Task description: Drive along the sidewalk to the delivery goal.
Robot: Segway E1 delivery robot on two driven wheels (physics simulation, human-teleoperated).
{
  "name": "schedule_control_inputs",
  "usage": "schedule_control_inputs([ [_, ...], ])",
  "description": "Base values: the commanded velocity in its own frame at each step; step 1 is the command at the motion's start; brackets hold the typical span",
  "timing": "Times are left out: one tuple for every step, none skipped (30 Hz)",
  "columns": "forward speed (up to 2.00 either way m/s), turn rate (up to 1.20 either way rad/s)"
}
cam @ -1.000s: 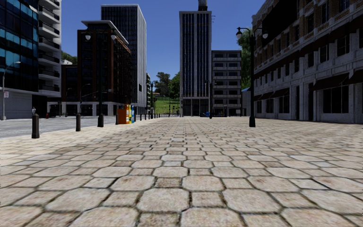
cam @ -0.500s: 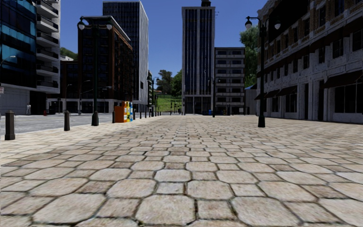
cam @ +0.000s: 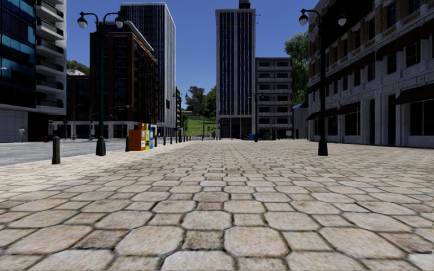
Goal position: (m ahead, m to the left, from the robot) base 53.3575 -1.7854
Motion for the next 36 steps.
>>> schedule_control_inputs([
  [2.00,0.00],
  [2.00,0.00],
  [2.00,0.00],
  [2.00,0.00],
  [2.00,0.00],
  [2.00,0.00],
  [2.00,0.00],
  [2.00,0.00],
  [2.00,0.00],
  [2.00,0.00],
  [2.00,0.00],
  [2.00,0.00],
  [2.00,0.00],
  [2.00,0.00],
  [2.00,0.00],
  [2.00,0.00],
  [2.00,0.00],
  [2.00,0.00],
  [2.00,0.00],
  [2.00,0.00],
  [2.00,0.00],
  [2.00,0.00],
  [2.00,0.00],
  [2.00,0.00],
  [2.00,0.00],
  [2.00,0.00],
  [2.00,0.00],
  [2.00,0.00],
  [2.00,0.00],
  [2.00,0.00],
  [2.00,0.00],
  [2.00,0.00],
  [2.00,0.00],
  [2.00,0.00],
  [2.00,0.00],
  [2.00,0.00],
])
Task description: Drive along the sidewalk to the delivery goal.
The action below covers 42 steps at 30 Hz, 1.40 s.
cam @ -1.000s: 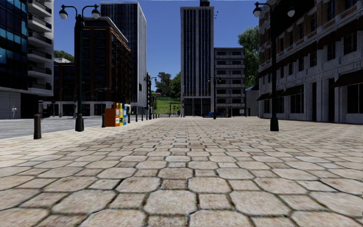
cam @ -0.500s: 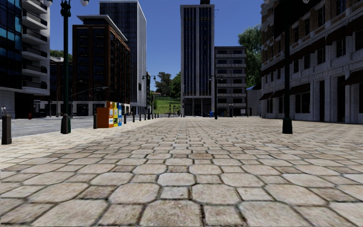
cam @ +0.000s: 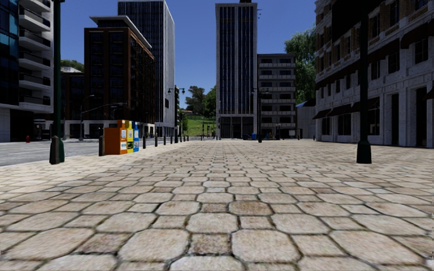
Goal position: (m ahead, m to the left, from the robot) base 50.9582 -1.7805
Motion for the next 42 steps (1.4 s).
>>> schedule_control_inputs([
  [2.00,0.00],
  [2.00,0.00],
  [2.00,0.00],
  [2.00,0.00],
  [2.00,0.00],
  [2.00,0.00],
  [2.00,0.00],
  [2.00,0.00],
  [2.00,0.00],
  [2.00,0.00],
  [2.00,0.00],
  [2.00,0.00],
  [2.00,0.00],
  [2.00,0.00],
  [2.00,0.00],
  [2.00,0.00],
  [2.00,0.00],
  [2.00,0.00],
  [2.00,0.00],
  [2.00,0.00],
  [2.00,0.00],
  [2.00,0.00],
  [2.00,0.00],
  [2.00,0.00],
  [2.00,0.00],
  [2.00,0.00],
  [2.00,0.00],
  [2.00,0.00],
  [2.00,0.00],
  [2.00,0.00],
  [2.00,0.00],
  [2.00,0.00],
  [2.00,0.00],
  [2.00,0.00],
  [2.00,0.00],
  [2.00,0.00],
  [2.00,0.00],
  [2.00,0.00],
  [2.00,0.00],
  [2.00,0.00],
  [2.00,0.00],
  [2.00,0.00],
])
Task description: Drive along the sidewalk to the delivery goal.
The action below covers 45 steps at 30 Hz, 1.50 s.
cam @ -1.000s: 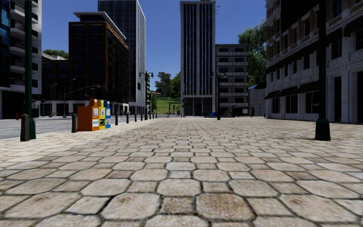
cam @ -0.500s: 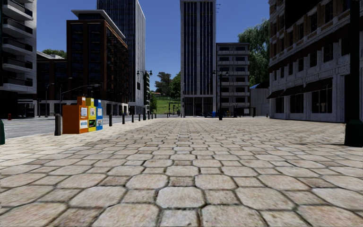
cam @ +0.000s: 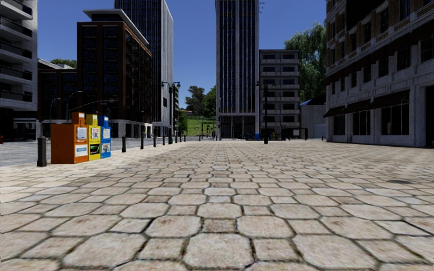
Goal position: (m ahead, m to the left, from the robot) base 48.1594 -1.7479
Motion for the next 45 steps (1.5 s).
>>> schedule_control_inputs([
  [2.00,0.00],
  [2.00,0.00],
  [2.00,0.00],
  [2.00,0.00],
  [2.00,0.00],
  [2.00,0.00],
  [2.00,0.00],
  [2.00,0.00],
  [2.00,0.00],
  [2.00,0.00],
  [2.00,0.00],
  [2.00,0.00],
  [2.00,0.00],
  [2.00,0.00],
  [2.00,0.00],
  [2.00,0.00],
  [2.00,0.00],
  [2.00,0.00],
  [2.00,0.00],
  [2.00,0.00],
  [2.00,0.00],
  [2.00,0.00],
  [2.00,0.00],
  [2.00,0.00],
  [2.00,0.00],
  [2.00,0.00],
  [2.00,0.00],
  [2.00,0.00],
  [2.00,0.00],
  [2.00,0.00],
  [2.00,0.00],
  [2.00,0.00],
  [2.00,0.00],
  [2.00,0.00],
  [2.00,0.00],
  [2.00,0.00],
  [2.00,0.00],
  [2.00,0.00],
  [2.00,0.00],
  [2.00,0.00],
  [2.00,0.00],
  [2.00,0.00],
  [2.00,0.00],
  [2.00,0.00],
  [2.00,0.00],
])
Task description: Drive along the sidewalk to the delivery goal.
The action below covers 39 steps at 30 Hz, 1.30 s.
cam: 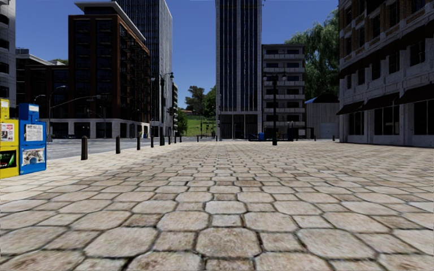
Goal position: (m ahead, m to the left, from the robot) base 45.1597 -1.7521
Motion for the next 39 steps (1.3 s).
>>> schedule_control_inputs([
  [2.00,0.00],
  [2.00,0.00],
  [2.00,0.00],
  [2.00,0.00],
  [2.00,0.00],
  [2.00,0.00],
  [2.00,0.00],
  [2.00,0.00],
  [2.00,0.00],
  [2.00,0.00],
  [2.00,0.00],
  [2.00,0.00],
  [2.00,0.00],
  [2.00,0.00],
  [2.00,0.00],
  [2.00,0.00],
  [2.00,0.00],
  [2.00,0.00],
  [2.00,0.00],
  [2.00,0.00],
  [2.00,0.00],
  [2.00,0.00],
  [2.00,0.00],
  [2.00,0.00],
  [2.00,0.00],
  [2.00,0.00],
  [2.00,0.00],
  [2.00,0.00],
  [2.00,0.00],
  [2.00,0.00],
  [2.00,0.00],
  [2.00,0.00],
  [2.00,0.00],
  [2.00,0.00],
  [2.00,0.00],
  [2.00,0.00],
  [2.00,0.00],
  [2.00,0.00],
  [2.00,0.00],
])
